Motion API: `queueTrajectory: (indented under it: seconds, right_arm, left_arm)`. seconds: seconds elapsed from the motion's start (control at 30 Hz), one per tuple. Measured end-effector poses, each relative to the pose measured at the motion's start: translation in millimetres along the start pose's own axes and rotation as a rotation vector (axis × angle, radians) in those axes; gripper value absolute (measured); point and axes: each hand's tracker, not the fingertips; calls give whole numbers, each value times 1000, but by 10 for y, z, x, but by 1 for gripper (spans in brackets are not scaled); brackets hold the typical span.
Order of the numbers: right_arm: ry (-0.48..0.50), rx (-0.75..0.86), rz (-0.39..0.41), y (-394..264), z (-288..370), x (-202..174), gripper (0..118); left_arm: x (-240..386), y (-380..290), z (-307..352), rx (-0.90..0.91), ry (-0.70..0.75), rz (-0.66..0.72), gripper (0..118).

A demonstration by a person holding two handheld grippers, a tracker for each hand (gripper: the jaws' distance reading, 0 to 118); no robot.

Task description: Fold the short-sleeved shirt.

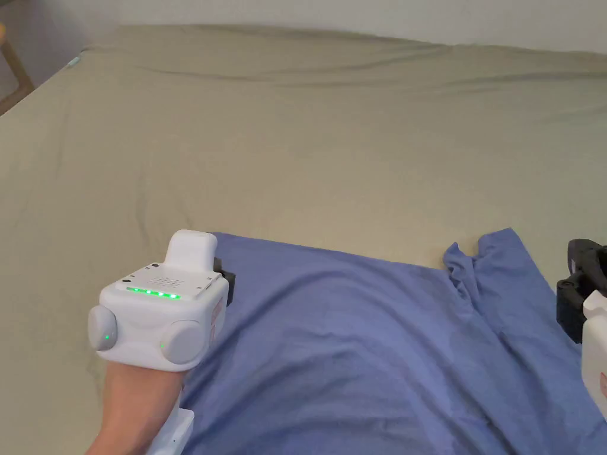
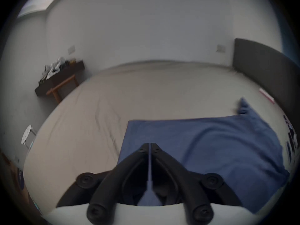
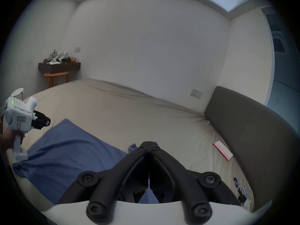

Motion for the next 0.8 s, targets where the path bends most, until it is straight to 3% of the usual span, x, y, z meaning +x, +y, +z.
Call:
queueTrajectory:
  seconds: [0.03, 0.13, 0.33, 0.5, 0.6, 0.63, 0.7, 0.73, 0.8]
  right_arm:
    - [-1, -14, -3, -38, -49, 40, 2]
    - [-15, -62, -21, -159, -238, 196, 2]
    - [-46, -124, -26, -368, -458, 433, 2]
    - [-51, -173, -47, -481, -551, 605, 2]
    - [-44, -192, -62, -524, -628, 698, 2]
    - [-38, -201, -69, -532, -665, 728, 2]
    - [-37, -217, -79, -554, -763, 800, 2]
    - [-29, -232, -85, -560, -808, 837, 3]
    - [29, -289, -117, -587, -934, 931, 12]
  left_arm:
    - [-66, 30, -153, -8, 12, 18, 20]
    - [-220, 203, -660, -70, -2, 47, 118]
    - [-287, 506, -1432, -133, 77, 28, 113]
    - [-192, 543, -1537, -194, 50, 39, 87]
    - [-75, 513, -1402, -154, -11, -16, 47]
    - [-28, 530, -1350, -147, -6, -36, 5]
    - [71, 550, -1265, -191, -43, -116, 0]
    - [162, 562, -1169, -162, 14, -179, 0]
    - [139, 563, -962, -110, -24, -160, 0]
